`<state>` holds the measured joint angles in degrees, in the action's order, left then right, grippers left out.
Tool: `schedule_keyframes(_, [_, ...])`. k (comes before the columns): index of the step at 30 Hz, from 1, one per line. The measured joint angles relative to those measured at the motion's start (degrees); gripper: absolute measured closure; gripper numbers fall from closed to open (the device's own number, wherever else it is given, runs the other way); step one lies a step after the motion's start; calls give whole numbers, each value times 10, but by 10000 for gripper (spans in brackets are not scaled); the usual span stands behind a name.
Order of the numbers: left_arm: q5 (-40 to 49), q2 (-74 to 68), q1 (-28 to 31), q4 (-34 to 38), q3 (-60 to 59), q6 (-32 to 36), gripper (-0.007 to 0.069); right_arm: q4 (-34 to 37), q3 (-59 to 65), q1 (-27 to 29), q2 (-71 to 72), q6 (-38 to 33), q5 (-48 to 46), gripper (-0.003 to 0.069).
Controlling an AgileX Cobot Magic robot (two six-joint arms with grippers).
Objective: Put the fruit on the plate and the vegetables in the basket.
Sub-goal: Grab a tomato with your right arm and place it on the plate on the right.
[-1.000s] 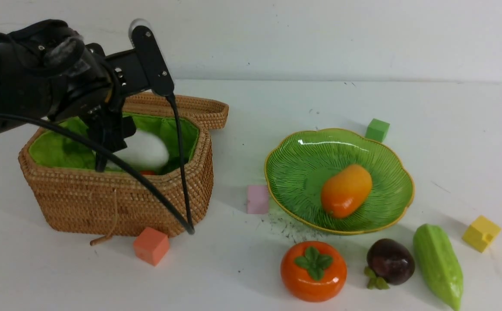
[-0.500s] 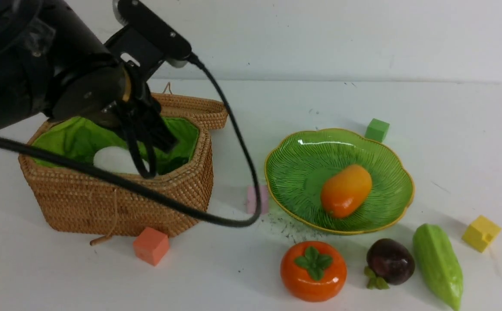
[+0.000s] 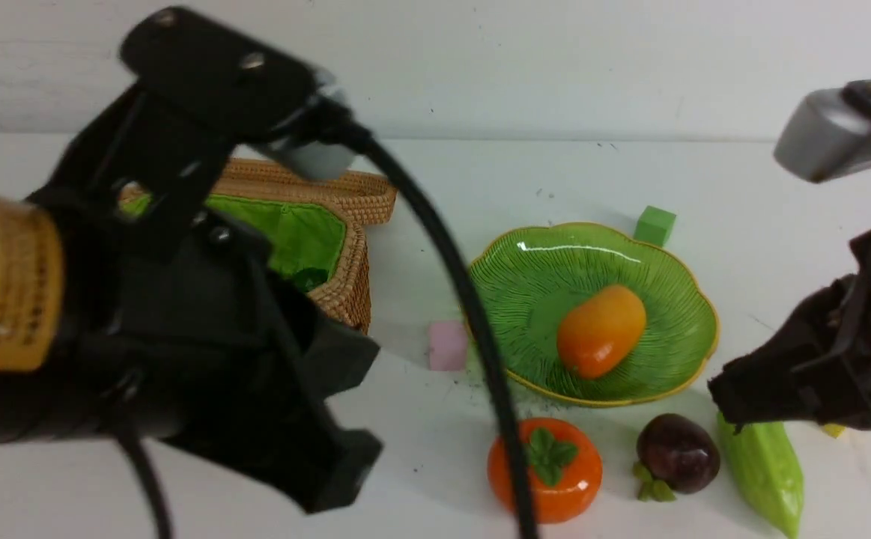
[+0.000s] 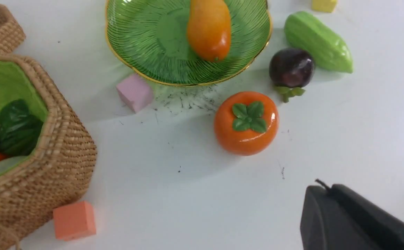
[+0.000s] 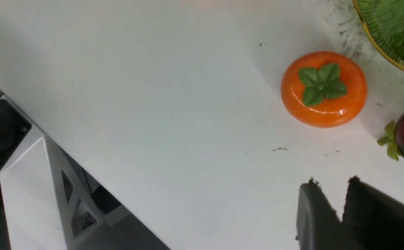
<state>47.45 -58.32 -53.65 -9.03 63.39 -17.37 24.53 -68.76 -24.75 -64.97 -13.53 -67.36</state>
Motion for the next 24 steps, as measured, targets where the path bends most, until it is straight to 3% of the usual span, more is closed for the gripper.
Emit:
schedule_keyframes(4, [-2, 89, 0, -15, -78, -34, 638, -8, -14, -22, -50, 1, 0, 605])
schedule_keyframes(12, [-26, 186, 0, -22, -156, -78, 638, -106, -28, -141, -148, 2, -15, 582])
schedule_keyframes(14, [-29, 200, 0, -23, -163, -86, 638, -131, -28, -150, -174, 9, -9, 545])
schedule_keyframes(17, [-30, 208, 0, -23, -171, -90, 638, -164, -28, -143, -212, 49, 33, 432])
schedule_keyframes(20, [-30, 208, 0, -23, -171, -91, 638, -166, -28, -108, -244, 125, 70, 302])
schedule_keyframes(21, [-30, 208, 0, -23, -171, -91, 638, -166, -28, -108, -244, 131, 72, 302])
schedule_keyframes(22, [-30, 208, 0, -23, -171, -91, 638, -158, -28, -83, -263, 175, 89, 232])
schedule_keyframes(24, [-30, 208, 0, -22, -171, -91, 638, -142, -28, -65, -279, 204, 107, 183])
